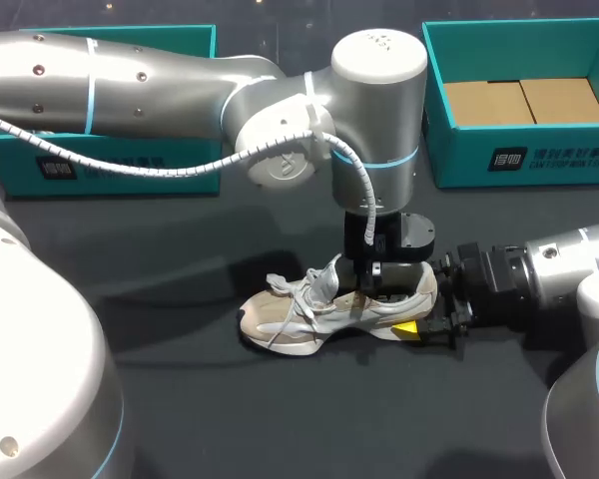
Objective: Take the shoe out of the shoebox, open the shoe tongue, remove and reinsert the insole, then place the shoe into the shoebox
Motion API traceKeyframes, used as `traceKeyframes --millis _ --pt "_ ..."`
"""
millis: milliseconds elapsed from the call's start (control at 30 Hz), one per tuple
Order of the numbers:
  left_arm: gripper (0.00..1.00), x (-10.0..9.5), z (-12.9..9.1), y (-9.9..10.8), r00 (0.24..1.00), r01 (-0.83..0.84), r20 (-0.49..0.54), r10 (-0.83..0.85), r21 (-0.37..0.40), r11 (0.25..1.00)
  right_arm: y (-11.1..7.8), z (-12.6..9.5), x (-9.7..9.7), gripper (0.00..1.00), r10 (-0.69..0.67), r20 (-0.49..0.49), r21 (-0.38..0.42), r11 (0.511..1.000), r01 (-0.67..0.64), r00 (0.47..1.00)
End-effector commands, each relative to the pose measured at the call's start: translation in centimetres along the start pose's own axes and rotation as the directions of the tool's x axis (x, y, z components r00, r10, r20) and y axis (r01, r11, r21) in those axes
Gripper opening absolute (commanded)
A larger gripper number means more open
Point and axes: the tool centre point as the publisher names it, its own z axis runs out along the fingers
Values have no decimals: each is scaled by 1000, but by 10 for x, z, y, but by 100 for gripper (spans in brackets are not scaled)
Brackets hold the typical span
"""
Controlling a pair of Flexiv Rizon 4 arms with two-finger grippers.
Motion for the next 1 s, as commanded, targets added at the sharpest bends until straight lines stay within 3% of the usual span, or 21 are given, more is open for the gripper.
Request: traceKeyframes --millis 33,233,367,533,600,700,1000 --pt "0 0 5 7 1000 -8 -12 8 5 1000 0 -1 0 0 1 -1 4 1000 -1 1000" --pt "1 6 8 12 999 -34 -12 34 8 999 0 -1 0 0 1 -1 4 1000 -1 1000" --pt "14 11 11 12 999 -54 -2 54 18 998 0 -1 0 0 1 -1 4 1000 -1 1000" --pt "22 13 18 10 998 -50 35 50 12 999 0 -1 0 0 1 -1 4 1000 -1 1000" --pt "32 13 19 10 997 -49 52 49 2 999 0 -1 0 0 1 -1 4 1000 -1 1000" --pt "38 13 20 9 996 -45 75 45 0 999 0 -1 0 0 1 -1 4 1000 -1 1000" --pt "44 5 33 4 982 -28 184 29 -7 1000 0 -1 0 0 1 -1 4 1000 -1 1000"
